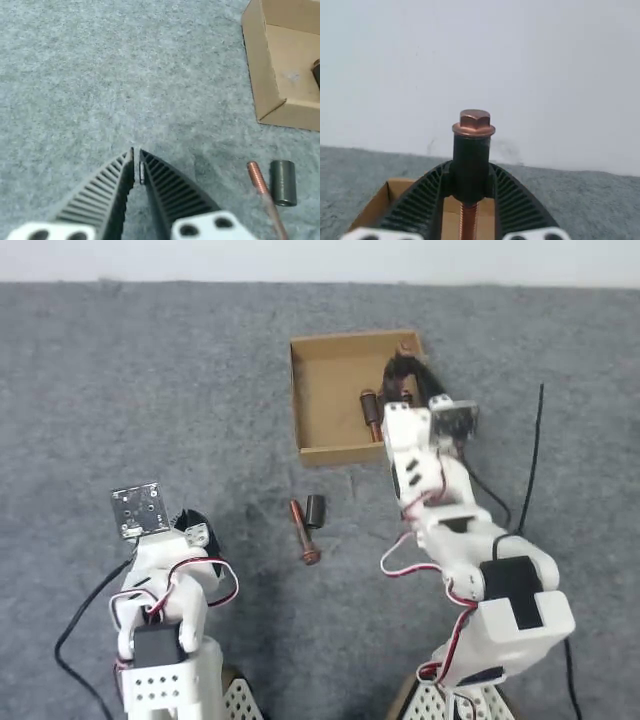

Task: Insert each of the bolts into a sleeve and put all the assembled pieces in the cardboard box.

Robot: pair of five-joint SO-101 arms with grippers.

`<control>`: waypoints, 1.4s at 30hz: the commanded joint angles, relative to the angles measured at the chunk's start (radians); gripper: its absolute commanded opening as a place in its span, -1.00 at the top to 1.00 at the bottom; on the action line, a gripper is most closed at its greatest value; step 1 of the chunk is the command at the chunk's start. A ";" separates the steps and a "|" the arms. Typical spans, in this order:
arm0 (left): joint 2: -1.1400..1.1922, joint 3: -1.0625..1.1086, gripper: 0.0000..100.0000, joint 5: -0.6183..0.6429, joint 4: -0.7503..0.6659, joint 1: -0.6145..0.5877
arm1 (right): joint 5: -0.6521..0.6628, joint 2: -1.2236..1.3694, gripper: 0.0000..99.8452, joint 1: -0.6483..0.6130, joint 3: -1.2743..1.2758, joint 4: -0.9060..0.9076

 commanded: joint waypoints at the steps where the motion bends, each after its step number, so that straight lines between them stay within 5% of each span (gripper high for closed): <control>1: -0.015 -0.013 0.98 -0.015 0.005 -0.006 | 0.020 -0.047 0.99 0.005 -0.195 0.282; 7: -0.015 -0.013 0.98 -0.015 -0.015 -0.006 | 0.173 -0.045 0.99 0.008 -0.433 0.828; 19: -0.014 -0.013 0.98 -0.017 -0.012 -0.006 | 0.198 -0.012 0.99 -0.028 -0.720 1.360; 32: -0.014 -0.013 0.98 -0.017 -0.017 -0.040 | 0.198 0.338 0.99 -0.007 -1.151 1.659; 38: -0.014 -0.013 0.98 -0.017 -0.017 -0.041 | 0.196 0.394 0.72 -0.010 -1.212 1.750; 42: -0.014 -0.013 0.98 -0.017 -0.018 -0.041 | 0.189 0.348 0.73 -0.010 -1.212 1.762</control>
